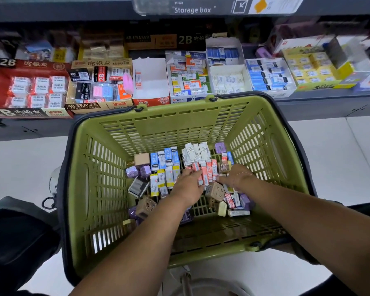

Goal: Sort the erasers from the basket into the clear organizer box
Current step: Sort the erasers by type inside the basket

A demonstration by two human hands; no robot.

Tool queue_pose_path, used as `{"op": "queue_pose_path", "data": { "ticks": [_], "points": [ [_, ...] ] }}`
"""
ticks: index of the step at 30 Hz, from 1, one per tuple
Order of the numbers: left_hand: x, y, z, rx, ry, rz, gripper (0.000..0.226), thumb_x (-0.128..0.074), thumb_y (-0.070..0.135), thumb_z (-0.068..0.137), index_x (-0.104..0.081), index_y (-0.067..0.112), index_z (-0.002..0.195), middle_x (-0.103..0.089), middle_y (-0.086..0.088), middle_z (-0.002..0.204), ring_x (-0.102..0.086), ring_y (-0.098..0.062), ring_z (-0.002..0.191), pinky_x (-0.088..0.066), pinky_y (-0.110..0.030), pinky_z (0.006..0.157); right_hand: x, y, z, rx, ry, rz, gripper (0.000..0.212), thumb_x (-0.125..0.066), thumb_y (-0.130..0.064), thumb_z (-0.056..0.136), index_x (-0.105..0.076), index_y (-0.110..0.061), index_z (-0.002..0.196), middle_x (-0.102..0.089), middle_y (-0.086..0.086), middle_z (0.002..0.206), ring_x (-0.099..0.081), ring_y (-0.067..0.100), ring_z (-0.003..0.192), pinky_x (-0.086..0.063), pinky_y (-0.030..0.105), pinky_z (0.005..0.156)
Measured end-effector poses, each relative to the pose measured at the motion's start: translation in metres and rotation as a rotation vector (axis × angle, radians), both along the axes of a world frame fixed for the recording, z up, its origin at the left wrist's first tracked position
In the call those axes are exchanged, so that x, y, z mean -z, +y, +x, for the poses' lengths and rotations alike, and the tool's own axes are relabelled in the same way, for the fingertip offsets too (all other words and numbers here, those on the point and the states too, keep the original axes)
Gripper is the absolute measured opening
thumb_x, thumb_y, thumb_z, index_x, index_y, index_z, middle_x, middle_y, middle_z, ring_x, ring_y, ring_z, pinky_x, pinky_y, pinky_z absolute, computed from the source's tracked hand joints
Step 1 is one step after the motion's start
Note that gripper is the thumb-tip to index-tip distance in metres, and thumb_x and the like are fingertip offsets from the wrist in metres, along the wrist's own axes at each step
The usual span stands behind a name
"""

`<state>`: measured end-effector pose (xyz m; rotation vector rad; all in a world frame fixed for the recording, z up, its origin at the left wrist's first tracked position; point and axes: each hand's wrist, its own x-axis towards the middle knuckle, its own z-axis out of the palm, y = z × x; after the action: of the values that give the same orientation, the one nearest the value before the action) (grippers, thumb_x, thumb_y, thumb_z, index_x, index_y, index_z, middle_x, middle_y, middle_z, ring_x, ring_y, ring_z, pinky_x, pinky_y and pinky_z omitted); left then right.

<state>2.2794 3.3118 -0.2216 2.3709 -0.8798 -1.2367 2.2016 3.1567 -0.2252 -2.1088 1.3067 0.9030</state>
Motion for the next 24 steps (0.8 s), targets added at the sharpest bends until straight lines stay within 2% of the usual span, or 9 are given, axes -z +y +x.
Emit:
{"op": "queue_pose_path", "data": {
  "ticks": [3, 8, 11, 15, 19, 24],
  "points": [
    [0.0007, 0.0013, 0.0009, -0.005, 0.010, -0.009, 0.058, -0.049, 0.025, 0.099, -0.025, 0.024, 0.151, -0.020, -0.006, 0.155, -0.024, -0.027, 0.140, -0.026, -0.036, 0.115, -0.0008, -0.0012, 0.0029, 0.017, 0.039, 0.032, 0.067, -0.069, -0.048, 0.081, -0.054, 0.000, 0.125, -0.066, 0.014, 0.104, -0.055, 0.021, 0.081, -0.042, 0.026, 0.051],
    [0.0012, 0.0009, 0.0004, -0.006, 0.009, -0.006, 0.058, -0.050, 0.025, 0.099, -0.025, 0.024, 0.151, -0.019, -0.006, 0.155, -0.024, -0.028, 0.141, -0.026, -0.038, 0.116, 0.0035, 0.0000, 0.0022, 0.027, 0.027, -0.010, 0.064, -0.072, -0.046, 0.078, -0.057, -0.003, 0.123, -0.065, 0.011, 0.115, -0.062, 0.025, 0.100, -0.046, 0.026, 0.071],
    [0.0003, -0.0001, -0.0010, -0.008, 0.006, -0.007, 0.058, -0.051, 0.025, 0.099, -0.025, 0.024, 0.151, -0.019, -0.005, 0.155, -0.024, -0.028, 0.140, -0.027, -0.038, 0.115, 0.0067, 0.0027, 0.0017, 0.042, 0.027, -0.045, 0.058, -0.074, -0.046, 0.075, -0.061, -0.006, 0.116, -0.066, 0.009, 0.104, -0.062, 0.024, 0.092, -0.044, 0.024, 0.068],
    [0.0006, 0.0004, 0.0005, -0.012, -0.002, -0.008, 0.058, -0.050, 0.025, 0.099, -0.026, 0.025, 0.151, -0.019, -0.004, 0.155, -0.024, -0.028, 0.141, -0.027, -0.038, 0.116, 0.0068, 0.0040, 0.0054, 0.073, 0.045, -0.059, 0.056, -0.076, -0.044, 0.073, -0.064, -0.007, 0.113, -0.067, 0.009, 0.105, -0.059, 0.023, 0.084, -0.044, 0.025, 0.067],
    [0.0020, 0.0009, 0.0002, -0.021, 0.005, -0.007, 0.058, -0.051, 0.025, 0.098, -0.026, 0.025, 0.151, -0.020, -0.004, 0.155, -0.024, -0.027, 0.140, -0.027, -0.037, 0.116, 0.0059, 0.0056, 0.0082, 0.102, 0.070, -0.068, 0.052, -0.077, -0.041, 0.071, -0.066, -0.008, 0.109, -0.062, 0.007, 0.090, -0.058, 0.023, 0.080, -0.046, 0.026, 0.067],
    [0.0032, 0.0006, -0.0004, -0.026, 0.006, -0.008, 0.058, -0.051, 0.025, 0.098, -0.027, 0.025, 0.151, -0.020, -0.004, 0.154, -0.025, -0.026, 0.140, -0.028, -0.037, 0.115, 0.0052, 0.0072, 0.0105, 0.063, 0.079, -0.068, 0.049, -0.074, -0.043, 0.075, -0.066, -0.009, 0.109, -0.067, 0.008, 0.105, -0.063, 0.025, 0.095, -0.048, 0.028, 0.072]
  ]
}}
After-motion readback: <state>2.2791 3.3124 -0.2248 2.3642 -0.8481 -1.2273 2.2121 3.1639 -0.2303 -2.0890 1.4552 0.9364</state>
